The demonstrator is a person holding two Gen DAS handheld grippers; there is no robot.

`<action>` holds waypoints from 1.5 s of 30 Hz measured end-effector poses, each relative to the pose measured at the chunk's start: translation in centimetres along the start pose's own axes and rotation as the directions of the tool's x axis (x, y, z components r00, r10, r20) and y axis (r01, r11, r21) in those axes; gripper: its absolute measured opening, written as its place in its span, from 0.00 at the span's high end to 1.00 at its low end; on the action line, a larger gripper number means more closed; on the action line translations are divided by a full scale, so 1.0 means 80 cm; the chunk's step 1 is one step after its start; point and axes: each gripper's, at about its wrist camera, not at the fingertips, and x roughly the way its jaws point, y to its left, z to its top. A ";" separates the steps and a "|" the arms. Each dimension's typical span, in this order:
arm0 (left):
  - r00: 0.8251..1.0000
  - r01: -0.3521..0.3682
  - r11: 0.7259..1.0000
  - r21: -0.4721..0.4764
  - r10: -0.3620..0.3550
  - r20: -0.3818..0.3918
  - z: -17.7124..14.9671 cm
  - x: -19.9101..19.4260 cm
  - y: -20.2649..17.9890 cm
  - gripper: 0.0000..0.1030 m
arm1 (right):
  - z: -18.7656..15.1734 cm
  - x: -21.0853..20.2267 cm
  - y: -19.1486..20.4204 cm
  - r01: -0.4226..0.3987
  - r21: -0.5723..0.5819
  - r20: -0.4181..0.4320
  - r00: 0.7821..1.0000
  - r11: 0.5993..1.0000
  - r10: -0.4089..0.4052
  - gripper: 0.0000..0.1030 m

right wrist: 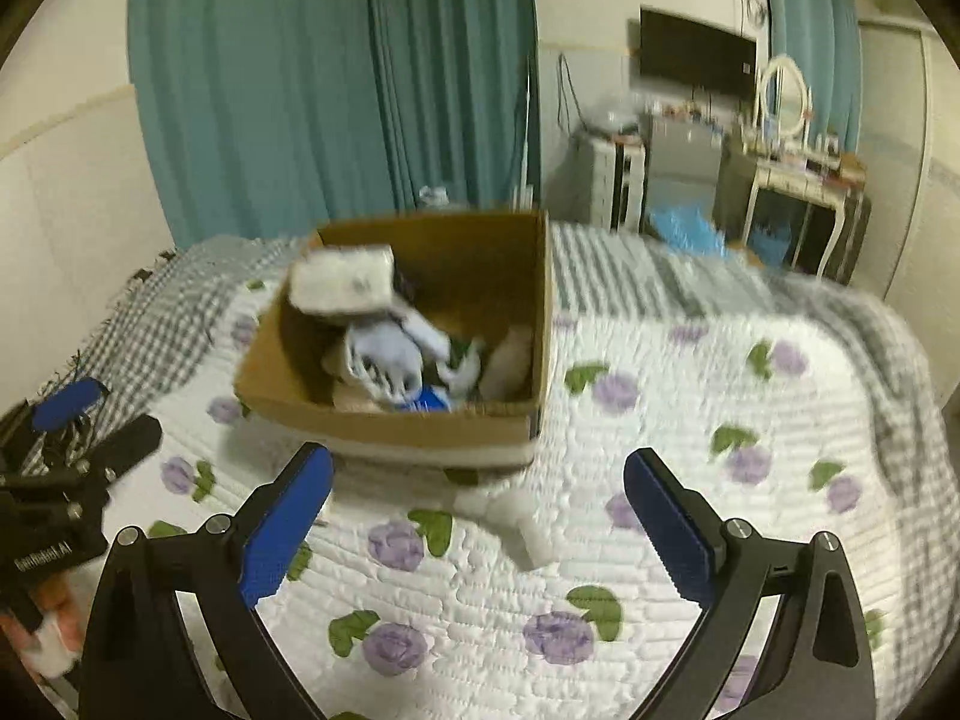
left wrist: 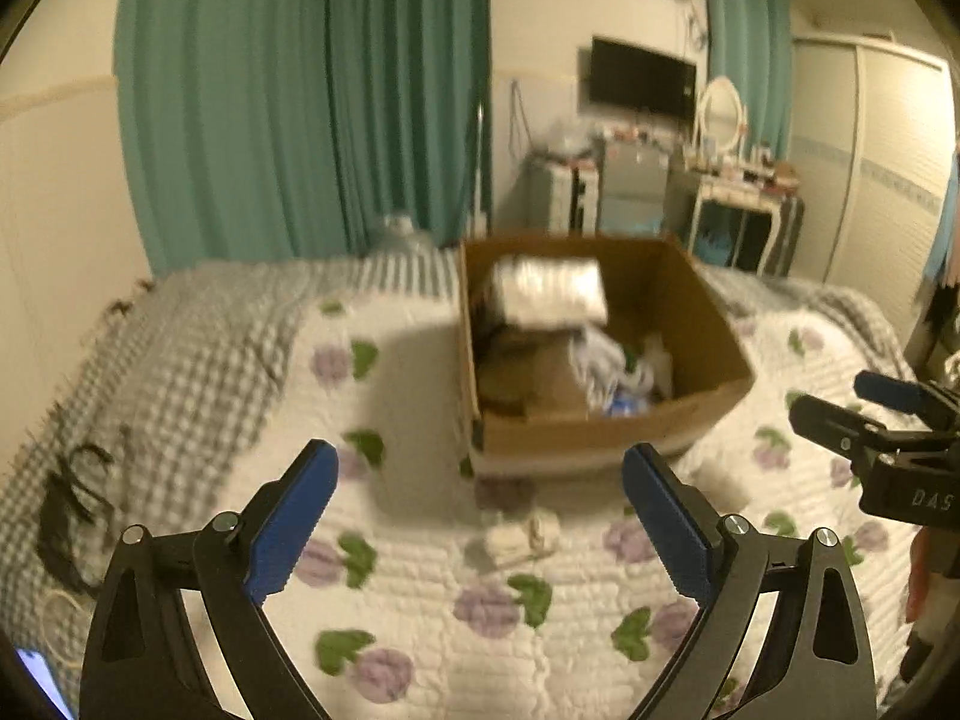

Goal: Organize soft objects
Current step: 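Grasp the cream cloth bundle with the left tool while the right tool grasps a white plastic piece, then carry both items over the box and open both tools to drop them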

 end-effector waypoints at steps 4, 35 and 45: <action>0.998 0.016 1.000 -0.016 -0.017 -0.068 -0.028 0.044 -0.007 0.06 | -0.020 0.051 -0.007 -0.007 0.017 -0.055 0.998 1.000 0.008 0.05; 0.957 0.087 0.996 0.008 -0.081 -0.278 -0.115 0.174 -0.035 0.28 | -0.080 0.149 -0.041 0.040 0.149 -0.168 0.986 0.988 -0.015 0.69; 0.962 0.119 0.993 0.016 -0.111 -0.249 -0.121 0.150 -0.027 0.47 | -0.075 0.105 -0.014 0.039 0.101 -0.114 0.993 0.994 -0.028 0.69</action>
